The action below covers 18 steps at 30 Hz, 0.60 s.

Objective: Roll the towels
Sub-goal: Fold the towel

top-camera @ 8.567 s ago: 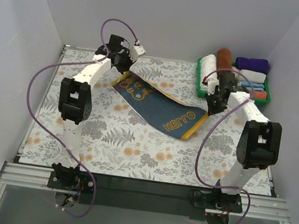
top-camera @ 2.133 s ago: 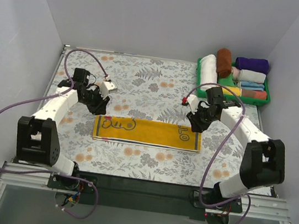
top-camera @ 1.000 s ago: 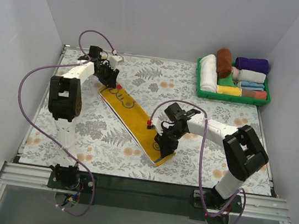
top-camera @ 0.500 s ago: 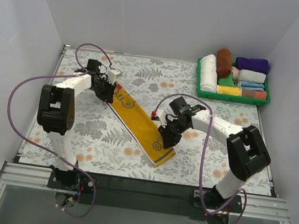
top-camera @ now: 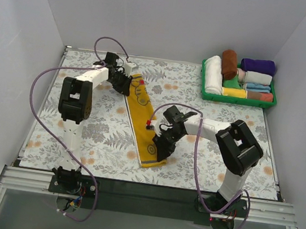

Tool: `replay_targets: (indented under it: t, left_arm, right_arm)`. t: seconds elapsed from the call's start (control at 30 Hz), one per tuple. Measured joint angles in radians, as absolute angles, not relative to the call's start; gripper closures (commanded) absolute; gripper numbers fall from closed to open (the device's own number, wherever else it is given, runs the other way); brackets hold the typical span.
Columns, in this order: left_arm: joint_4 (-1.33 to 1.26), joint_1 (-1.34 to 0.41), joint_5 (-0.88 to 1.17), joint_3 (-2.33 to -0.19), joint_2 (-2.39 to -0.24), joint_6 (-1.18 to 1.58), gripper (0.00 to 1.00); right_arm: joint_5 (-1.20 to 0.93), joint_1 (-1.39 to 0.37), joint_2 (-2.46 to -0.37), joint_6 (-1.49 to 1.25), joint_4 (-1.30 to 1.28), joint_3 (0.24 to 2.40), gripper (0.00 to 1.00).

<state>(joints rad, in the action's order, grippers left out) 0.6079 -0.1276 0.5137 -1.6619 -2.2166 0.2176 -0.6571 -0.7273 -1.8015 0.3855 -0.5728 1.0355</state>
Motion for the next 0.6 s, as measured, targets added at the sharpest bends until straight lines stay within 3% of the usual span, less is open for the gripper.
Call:
replay_targets:
  t: [0.17,0.27,0.4,0.6]
  left_arm:
    - [0.659,-0.168,0.567,-1.921,-2.370,0.218,0.75]
    - [0.649,-0.177,0.568,-1.898,-2.349,0.208,0.66]
    - [0.598,-0.161,0.578,-1.715,-2.183,0.199,0.57]
    - [0.520,-0.142,0.628,-1.525,-1.804,0.175,0.56]
  right_arm:
    - [-0.736,-0.782,-1.878,0.352,-0.550,1.131,0.67]
    - [-0.766,-0.774,-1.851,0.331,-0.551,1.137,0.67]
    - [-0.788,-0.751,-1.744,0.311,-0.549,1.111,0.69]
    - [-0.819,-0.748,-1.714,0.310,-0.543,1.065,0.75]
